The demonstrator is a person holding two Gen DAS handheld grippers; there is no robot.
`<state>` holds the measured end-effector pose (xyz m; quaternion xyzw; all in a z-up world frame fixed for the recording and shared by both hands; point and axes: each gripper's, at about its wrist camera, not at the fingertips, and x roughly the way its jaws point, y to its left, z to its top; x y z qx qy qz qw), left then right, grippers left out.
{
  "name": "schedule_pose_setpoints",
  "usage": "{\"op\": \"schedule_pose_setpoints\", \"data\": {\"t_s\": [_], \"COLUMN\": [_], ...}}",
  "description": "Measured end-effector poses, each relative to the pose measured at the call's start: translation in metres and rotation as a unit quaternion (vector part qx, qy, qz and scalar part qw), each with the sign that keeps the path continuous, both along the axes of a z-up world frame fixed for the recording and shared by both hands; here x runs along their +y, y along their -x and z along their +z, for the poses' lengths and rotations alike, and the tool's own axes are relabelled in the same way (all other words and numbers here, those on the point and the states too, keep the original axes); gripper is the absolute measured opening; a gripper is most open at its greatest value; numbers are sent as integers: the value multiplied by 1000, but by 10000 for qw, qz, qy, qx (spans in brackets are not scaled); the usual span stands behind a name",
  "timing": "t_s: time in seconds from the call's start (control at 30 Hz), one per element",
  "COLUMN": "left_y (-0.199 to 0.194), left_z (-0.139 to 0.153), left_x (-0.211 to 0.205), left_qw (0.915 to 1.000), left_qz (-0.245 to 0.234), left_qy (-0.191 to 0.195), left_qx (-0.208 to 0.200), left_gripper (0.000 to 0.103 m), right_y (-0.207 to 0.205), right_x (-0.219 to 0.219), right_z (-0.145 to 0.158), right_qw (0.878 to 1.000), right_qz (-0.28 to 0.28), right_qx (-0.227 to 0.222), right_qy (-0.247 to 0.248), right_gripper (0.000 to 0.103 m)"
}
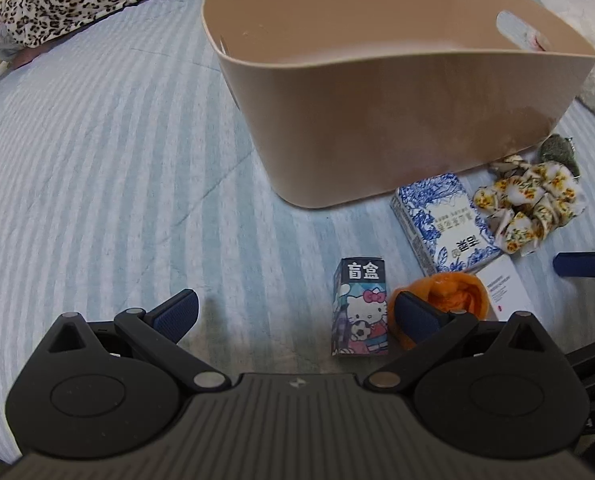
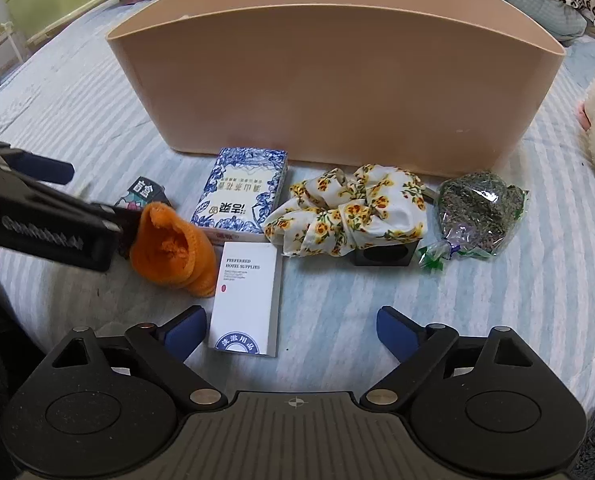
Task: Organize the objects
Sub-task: 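Grasp the Hello Kitty blind box with the left tool while the right tool grasps the white medicine box, then carry both boxes over the beige basket and open both tools to drop them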
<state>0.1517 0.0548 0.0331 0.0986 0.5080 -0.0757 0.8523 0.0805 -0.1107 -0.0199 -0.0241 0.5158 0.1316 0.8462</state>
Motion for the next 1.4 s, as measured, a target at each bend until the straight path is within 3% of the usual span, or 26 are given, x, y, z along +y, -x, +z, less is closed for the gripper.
{"op": "schedule_pose_setpoints", "data": {"t_s": [0.13,0.2,0.23,0.27,0.37,0.43,0.5,0.57,0.73,0.9,1.13,1.4], "left_y": [-4,-7,-8,-9,-6,-3,0,3,16,23,29,4], "left_z": [-4,-5,-5,-5,-2,1,5,7,15,36,78,124], "left_x": [2,4,5,5,5,5,5,5,14,16,11,-7], "left_qw": [9998,9996,9994,9991,9989,9985,9981,9980,9977,9973,9948,9833], "left_qz": [95,114,115,96,29,-67,-147,-200,-53,6,-132,-136], "left_qy": [139,225,278,347,434,530,575,564,646,737,724,931], "left_qx": [56,130,156,203,146,129,150,188,222,26,-705,-1556], "left_gripper": [103,101,96,84,73,56,32,25,25,24,25,25], "right_y": [0,1,1,2,1,3,5,7,12,19,25,-1], "right_x": [-3,-2,-1,0,0,1,1,-1,-6,-10,-33,-53], "right_z": [1,1,2,2,2,3,4,6,14,32,66,101], "right_qw": [10000,9999,9999,9998,9997,9995,9995,9995,9993,9981,9936,9836], "right_qz": [-43,-2,26,73,156,199,213,214,173,-13,-186,-459], "right_qx": [-58,-109,-139,-165,-204,-230,-245,-233,-228,-520,-956,-1616], "right_qy": [-30,-53,-47,-43,-1,31,29,-33,-236,-317,-571,-659], "right_gripper": [83,71,68,62,53,45,33,30,29,29,29,29]}}
